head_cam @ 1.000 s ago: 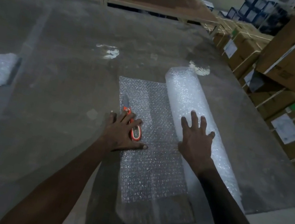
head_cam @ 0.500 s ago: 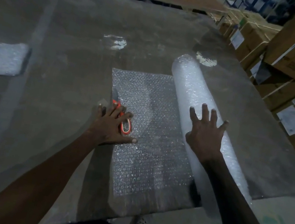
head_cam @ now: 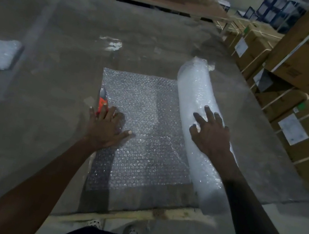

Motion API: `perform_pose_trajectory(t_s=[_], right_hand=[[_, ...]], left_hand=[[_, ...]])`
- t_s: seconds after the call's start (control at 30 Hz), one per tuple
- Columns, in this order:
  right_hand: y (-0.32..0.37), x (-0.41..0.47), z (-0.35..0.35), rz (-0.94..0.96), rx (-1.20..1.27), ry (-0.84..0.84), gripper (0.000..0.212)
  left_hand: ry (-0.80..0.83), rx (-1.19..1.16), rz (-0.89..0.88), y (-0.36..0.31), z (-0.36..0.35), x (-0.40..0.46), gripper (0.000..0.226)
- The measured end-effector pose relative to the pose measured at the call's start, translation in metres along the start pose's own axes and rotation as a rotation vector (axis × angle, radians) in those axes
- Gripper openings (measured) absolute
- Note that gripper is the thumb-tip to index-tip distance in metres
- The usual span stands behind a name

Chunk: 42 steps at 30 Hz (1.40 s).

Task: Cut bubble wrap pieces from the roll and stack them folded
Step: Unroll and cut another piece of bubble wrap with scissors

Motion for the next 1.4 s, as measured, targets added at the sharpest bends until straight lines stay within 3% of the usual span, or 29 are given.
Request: perform_pose_trajectory(t_s=[0.13,0.27,0.4,0.53,0.7,0.8,0.93,1.13,1.27,1.4], right_hand=[[-0.028,0.011,-0.006,-0.045,0.031,0.145,0.074],[-0.040,0.011,-0.006,-0.034,0.054,0.110,0.073],[-0.055,0.011,-0.024,-0.040,0.015,0.220,0.089],[-0.062,0.014,-0.023,-0.035,0.054,0.226,0.092],[-0.053,0.014,-0.017,-0.039,-0.028,0.241,0.094],[-0.023,0.014,0.008,0.011,-0.059,0.094,0.089],[0.048,0.010,0.016,0.172,0.137,-0.016,0.071],[0.181,0.006,-0.035,0.289,0.507,0.200,0.047],[0.242,0.011,-0.055,0.260,0.584,0.206,0.027],[0.272,0.021,-0.068,0.184,0.486,0.222,0.038]], left_hand=[[-0.011,0.032,-0.007,-0.020,-0.008,-0.001,0.106],[-0.035,-0.004,-0.030,-0.028,-0.011,-0.010,0.095],[-0.050,-0.031,-0.013,-0.029,-0.010,-0.016,0.093],[-0.060,-0.046,-0.017,-0.033,-0.005,-0.019,0.091],[-0.085,-0.002,-0.017,-0.013,-0.001,-0.027,0.098],[-0.100,-0.005,0.019,0.022,-0.002,-0.041,0.102],[-0.074,-0.011,0.080,0.074,-0.005,-0.052,0.110],[0.000,-0.059,0.007,0.095,-0.005,-0.054,0.117],[0.010,-0.034,0.010,0.099,-0.012,-0.049,0.119],[0.026,-0.033,0.018,0.102,-0.019,-0.047,0.119]])
Point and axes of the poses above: each hand's wrist, its own x-axis towards the middle knuckle, its own z-axis out of the back of the hand, y = z × x, the point moved 10 cm from there along x, towards the middle knuckle, and after that the axes turned 14 degrees about y, right-handed, at the moved point
